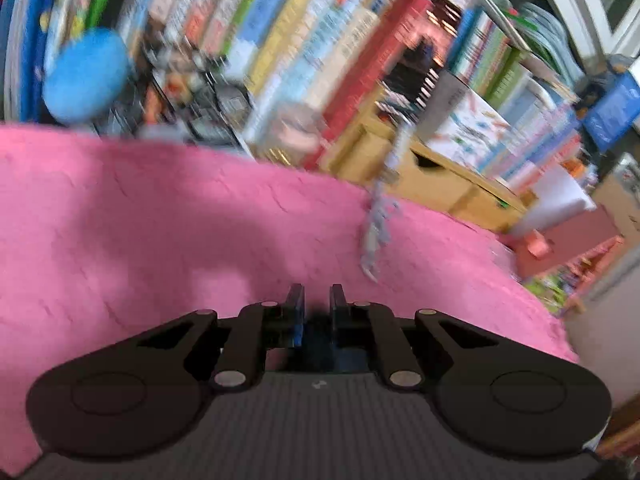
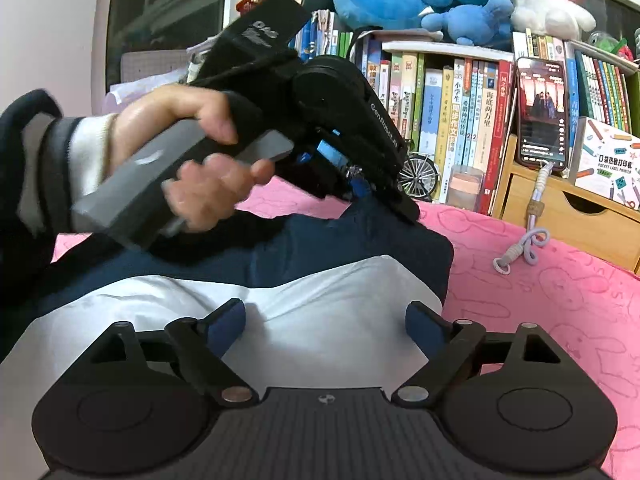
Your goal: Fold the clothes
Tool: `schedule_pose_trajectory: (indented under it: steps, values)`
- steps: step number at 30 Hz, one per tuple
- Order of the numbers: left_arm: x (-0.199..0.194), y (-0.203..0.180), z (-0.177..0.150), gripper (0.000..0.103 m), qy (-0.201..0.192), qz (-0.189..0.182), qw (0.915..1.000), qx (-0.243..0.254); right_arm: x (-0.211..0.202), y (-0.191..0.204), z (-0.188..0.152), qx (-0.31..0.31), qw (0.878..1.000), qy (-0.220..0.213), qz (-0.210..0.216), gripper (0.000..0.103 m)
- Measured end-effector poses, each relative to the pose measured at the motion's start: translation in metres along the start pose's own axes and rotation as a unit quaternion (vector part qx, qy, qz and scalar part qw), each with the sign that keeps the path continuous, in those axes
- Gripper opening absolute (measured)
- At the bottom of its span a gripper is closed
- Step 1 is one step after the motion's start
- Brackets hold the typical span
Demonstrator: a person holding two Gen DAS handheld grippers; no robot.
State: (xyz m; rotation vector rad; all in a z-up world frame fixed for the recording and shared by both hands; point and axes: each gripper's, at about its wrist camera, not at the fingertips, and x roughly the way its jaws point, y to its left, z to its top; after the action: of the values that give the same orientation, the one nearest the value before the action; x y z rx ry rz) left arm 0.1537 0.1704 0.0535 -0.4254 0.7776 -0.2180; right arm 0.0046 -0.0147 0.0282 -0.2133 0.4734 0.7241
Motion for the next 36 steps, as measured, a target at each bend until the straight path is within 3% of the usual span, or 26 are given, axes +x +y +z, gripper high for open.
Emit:
schedule_pose_trajectory:
  steps: [2,5,7,9,11,14,17,19,22,25,26,32,35,36]
  values:
    - [-0.005,-0.003,0.01,0.01,-0.032,0.048,0.9981,0.02,0.0,0.0,0.0,0.002,1.0,0.001,-0.001,0.09]
    - [-0.03,-0.01,0.011,0.018,-0.061,0.067,0.9954,0.03,0.001,-0.002,0.001,0.008,1.0,0.006,-0.003,0.094]
    - [-0.056,-0.022,-0.008,0.026,-0.073,0.071,0.9926,0.065,0.003,-0.004,0.001,0.014,1.0,0.009,-0.004,0.097]
    - [-0.083,-0.03,-0.032,0.026,-0.088,0.089,0.9869,0.102,0.004,-0.006,0.001,0.021,1.0,0.012,-0.004,0.099]
    - [-0.112,-0.033,-0.071,0.026,-0.117,0.117,0.9764,0.139,0.005,-0.008,0.001,0.028,1.0,0.014,0.0,0.099]
    - [-0.143,-0.035,-0.124,0.026,-0.137,0.182,0.9534,0.198,0.002,-0.012,0.0,0.039,0.999,0.004,0.011,0.099]
    - [-0.144,-0.021,-0.152,0.028,-0.112,0.235,0.9355,0.239,-0.012,-0.015,0.002,0.055,0.998,0.006,0.032,0.099]
    - [-0.131,-0.002,-0.161,0.028,-0.087,0.282,0.9222,0.25,-0.029,-0.016,0.004,0.068,0.997,0.006,0.042,0.099]
    - [-0.125,0.019,-0.166,0.027,-0.079,0.322,0.9091,0.253,-0.062,-0.011,0.002,0.073,0.996,0.0,0.044,0.1]
    - [-0.118,0.039,-0.17,0.027,-0.072,0.361,0.8943,0.255,-0.1,-0.002,-0.012,0.058,0.998,-0.006,0.022,0.103]
    - [-0.12,0.039,-0.169,0.027,-0.067,0.365,0.8939,0.251,-0.11,0.002,-0.018,0.053,0.999,-0.004,0.012,0.103]
    - [-0.176,0.026,-0.184,0.029,-0.109,0.3,0.9244,0.209,-0.151,0.031,-0.057,0.035,0.999,0.022,-0.033,0.103]
    - [-0.215,0.009,-0.201,0.041,-0.14,0.254,0.9319,0.219,-0.156,0.045,-0.071,0.036,0.998,0.031,-0.035,0.103]
    - [-0.226,0.004,-0.207,0.053,-0.148,0.24,0.9326,0.225,-0.156,0.049,-0.075,0.038,0.998,0.031,-0.037,0.103]
